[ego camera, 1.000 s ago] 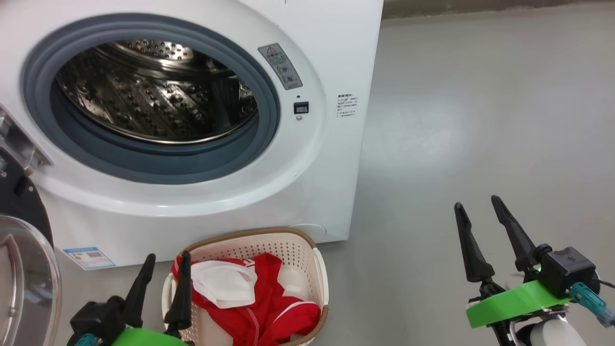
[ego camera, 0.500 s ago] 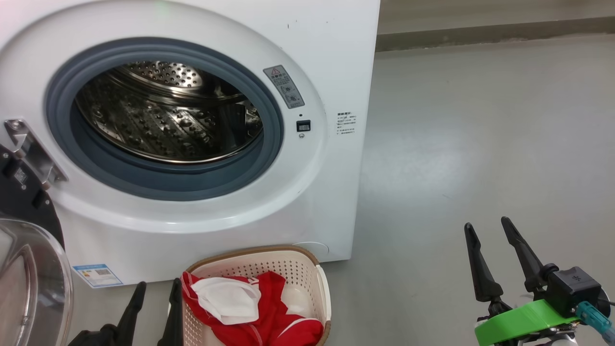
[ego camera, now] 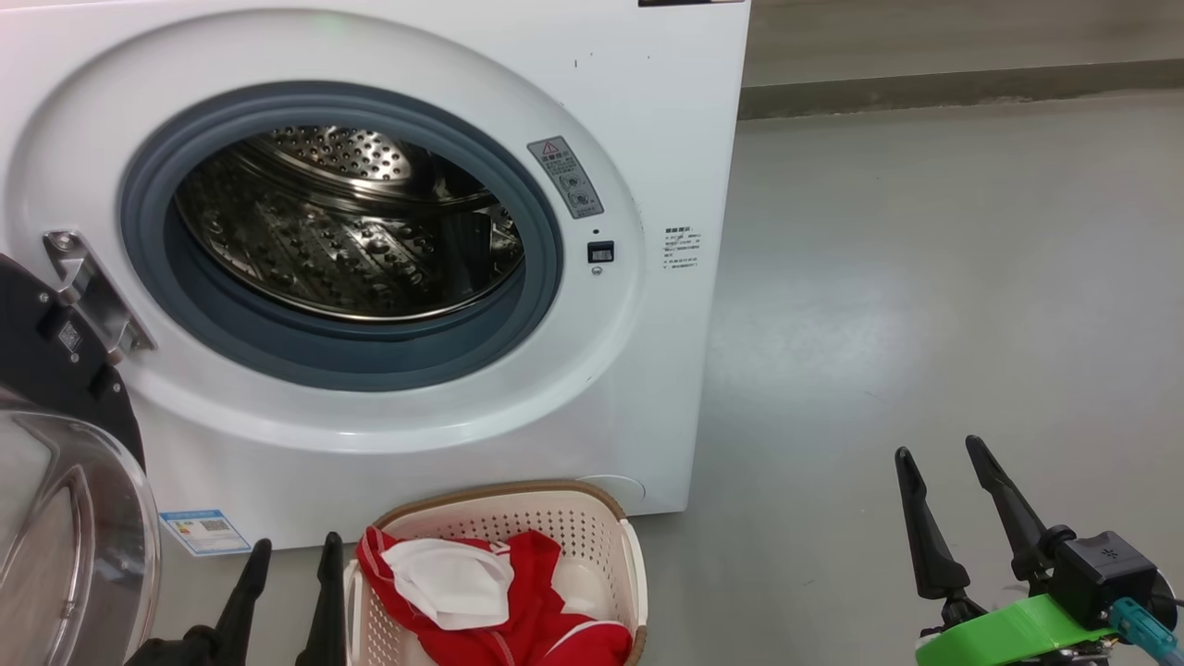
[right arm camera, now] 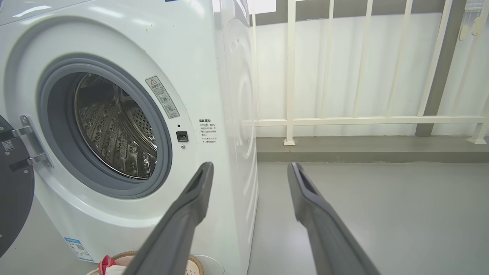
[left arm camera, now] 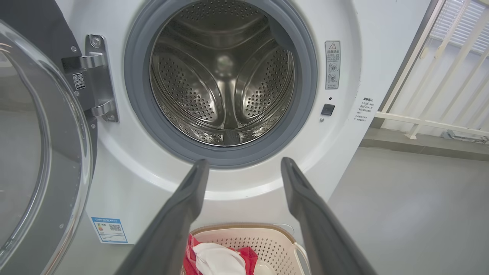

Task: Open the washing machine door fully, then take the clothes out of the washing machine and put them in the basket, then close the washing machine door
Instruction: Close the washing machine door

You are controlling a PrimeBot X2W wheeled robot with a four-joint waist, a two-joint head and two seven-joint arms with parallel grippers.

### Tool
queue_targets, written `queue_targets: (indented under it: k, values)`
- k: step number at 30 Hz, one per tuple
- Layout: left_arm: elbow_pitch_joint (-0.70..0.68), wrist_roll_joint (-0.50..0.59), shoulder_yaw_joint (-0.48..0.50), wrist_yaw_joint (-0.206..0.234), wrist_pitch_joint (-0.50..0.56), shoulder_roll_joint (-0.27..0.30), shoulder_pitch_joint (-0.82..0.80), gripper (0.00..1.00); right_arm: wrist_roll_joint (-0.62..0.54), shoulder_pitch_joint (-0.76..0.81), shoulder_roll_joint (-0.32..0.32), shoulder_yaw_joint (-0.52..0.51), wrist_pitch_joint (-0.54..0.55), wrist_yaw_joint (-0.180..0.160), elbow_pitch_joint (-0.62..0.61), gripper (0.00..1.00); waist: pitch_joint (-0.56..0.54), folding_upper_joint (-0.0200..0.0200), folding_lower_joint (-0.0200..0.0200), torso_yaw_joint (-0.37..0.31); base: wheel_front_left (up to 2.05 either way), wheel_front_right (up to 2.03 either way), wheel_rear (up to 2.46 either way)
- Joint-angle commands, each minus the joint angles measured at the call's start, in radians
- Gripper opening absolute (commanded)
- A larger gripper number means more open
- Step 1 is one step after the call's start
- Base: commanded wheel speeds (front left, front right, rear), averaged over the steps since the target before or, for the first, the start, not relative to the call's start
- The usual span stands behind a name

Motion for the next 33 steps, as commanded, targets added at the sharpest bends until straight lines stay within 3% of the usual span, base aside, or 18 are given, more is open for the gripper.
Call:
queue_targets:
  k: [1, 14, 20, 27, 33]
  values:
    - [-0.031, 0.007, 0.040, 0.008, -0.010, 0.022, -0.014, 1.00, -0.008, -0.020, -0.008, 0.021, -0.006, 0.006, -0.028, 1.00, 0.002, 0.0000, 0.0000, 0.002, 0.00, 0.00, 0.00]
    - [-0.043, 0.011, 0.031, 0.032, -0.006, 0.019, -0.016, 1.00, -0.004, -0.024, -0.008, 0.022, -0.006, 0.006, -0.026, 1.00, 0.022, 0.0000, 0.0000, 0.008, -0.34, 0.34, 0.00]
    - [-0.046, 0.012, 0.022, 0.037, 0.001, 0.021, -0.021, 1.00, -0.004, -0.030, -0.008, 0.024, -0.006, 0.006, -0.026, 1.00, 0.032, 0.0000, 0.0000, 0.010, -1.50, 1.50, 0.00]
    - [-0.077, 0.002, 0.012, 0.001, -0.004, 0.026, -0.023, 1.00, -0.006, -0.032, -0.008, 0.022, -0.006, 0.006, -0.025, 1.00, 0.038, 0.0000, 0.0000, 0.016, -1.89, 1.89, 0.00]
    - [-0.081, 0.031, 0.006, 0.015, -0.007, 0.033, -0.018, 1.00, -0.008, -0.034, -0.008, 0.025, -0.006, 0.006, -0.023, 1.00, 0.040, 0.0000, 0.0000, 0.024, -1.08, 1.08, 0.00]
